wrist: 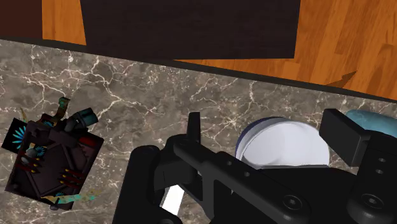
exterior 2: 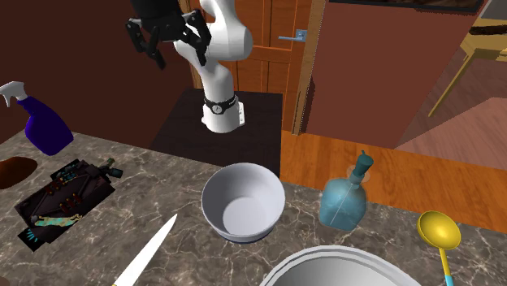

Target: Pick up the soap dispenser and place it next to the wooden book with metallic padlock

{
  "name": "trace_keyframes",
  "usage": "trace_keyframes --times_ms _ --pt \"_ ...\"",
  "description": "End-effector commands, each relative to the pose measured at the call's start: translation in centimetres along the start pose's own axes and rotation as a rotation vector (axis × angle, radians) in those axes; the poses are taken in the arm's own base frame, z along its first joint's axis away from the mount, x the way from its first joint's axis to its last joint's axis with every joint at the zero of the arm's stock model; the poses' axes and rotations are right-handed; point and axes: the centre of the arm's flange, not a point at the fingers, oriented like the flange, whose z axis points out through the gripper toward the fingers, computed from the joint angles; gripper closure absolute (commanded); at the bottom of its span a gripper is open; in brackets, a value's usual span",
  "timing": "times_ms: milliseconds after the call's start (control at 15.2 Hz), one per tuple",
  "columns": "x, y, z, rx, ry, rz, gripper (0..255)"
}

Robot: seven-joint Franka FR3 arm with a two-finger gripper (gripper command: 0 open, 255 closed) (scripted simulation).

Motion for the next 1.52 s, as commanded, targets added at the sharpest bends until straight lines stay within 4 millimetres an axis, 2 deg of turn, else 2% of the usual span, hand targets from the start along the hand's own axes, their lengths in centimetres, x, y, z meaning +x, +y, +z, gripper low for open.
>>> trace_keyframes --times_ms 0,1452 --pt "0.0 0.0 0.0 0.0 0.0 0.0 0" --pt "14.1 -25.0 8.9 -0.024 -0.11 0.096 0"
